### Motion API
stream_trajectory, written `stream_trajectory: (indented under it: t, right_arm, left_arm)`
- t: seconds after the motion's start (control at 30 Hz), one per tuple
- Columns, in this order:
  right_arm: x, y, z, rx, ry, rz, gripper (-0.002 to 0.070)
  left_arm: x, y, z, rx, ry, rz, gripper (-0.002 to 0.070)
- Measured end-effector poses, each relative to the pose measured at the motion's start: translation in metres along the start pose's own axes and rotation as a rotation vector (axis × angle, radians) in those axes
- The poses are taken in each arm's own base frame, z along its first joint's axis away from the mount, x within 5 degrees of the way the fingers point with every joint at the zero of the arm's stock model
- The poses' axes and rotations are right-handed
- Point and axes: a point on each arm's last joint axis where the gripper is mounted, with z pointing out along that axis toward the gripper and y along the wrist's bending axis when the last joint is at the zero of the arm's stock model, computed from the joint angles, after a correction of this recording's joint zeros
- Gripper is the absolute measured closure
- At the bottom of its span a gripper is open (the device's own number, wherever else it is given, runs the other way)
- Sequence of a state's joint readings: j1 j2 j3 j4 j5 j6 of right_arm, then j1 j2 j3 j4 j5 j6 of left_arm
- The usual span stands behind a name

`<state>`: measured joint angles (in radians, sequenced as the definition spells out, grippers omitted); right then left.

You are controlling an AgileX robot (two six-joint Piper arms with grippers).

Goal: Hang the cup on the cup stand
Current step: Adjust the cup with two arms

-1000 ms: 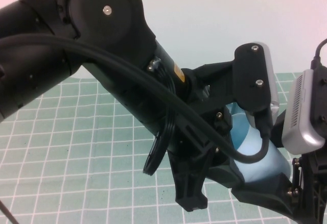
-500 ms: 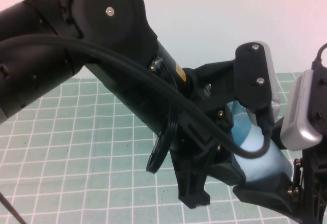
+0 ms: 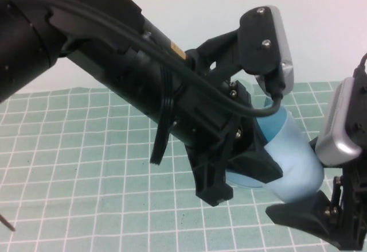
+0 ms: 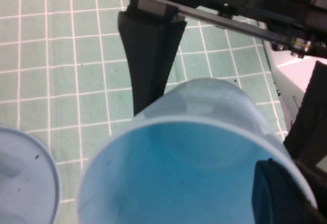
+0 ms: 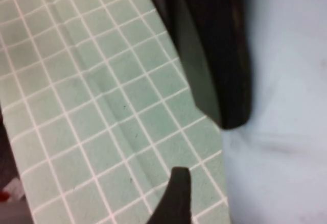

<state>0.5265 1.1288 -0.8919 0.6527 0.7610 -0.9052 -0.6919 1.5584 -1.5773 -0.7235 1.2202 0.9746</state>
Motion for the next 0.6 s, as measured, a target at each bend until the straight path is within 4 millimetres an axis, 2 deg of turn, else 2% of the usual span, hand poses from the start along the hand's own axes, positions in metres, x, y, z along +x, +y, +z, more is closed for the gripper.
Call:
stream_trajectory:
  t: [0.37, 0.5, 0.6]
  right_arm:
    - [-0.006, -0.004, 0.0, 0.045, -0.066, 0.065, -0.002]
    - [-0.003, 0.002, 0.001, -0.005, -0.029, 0.06, -0.002]
    - [-0.004, 0.001, 0.001, 0.004, -0.037, 0.082, -0.002]
  left_arm:
    - [0.01, 0.015, -0.016, -0.038, -0.022, -0.063, 0.0648]
    - [0.022, 0.033, -0.029, -0.131, -0.004, -0.096, 0.0663]
    - [0.027, 0.038, -0.033, -0.143, -0.001, -0.124, 0.0664]
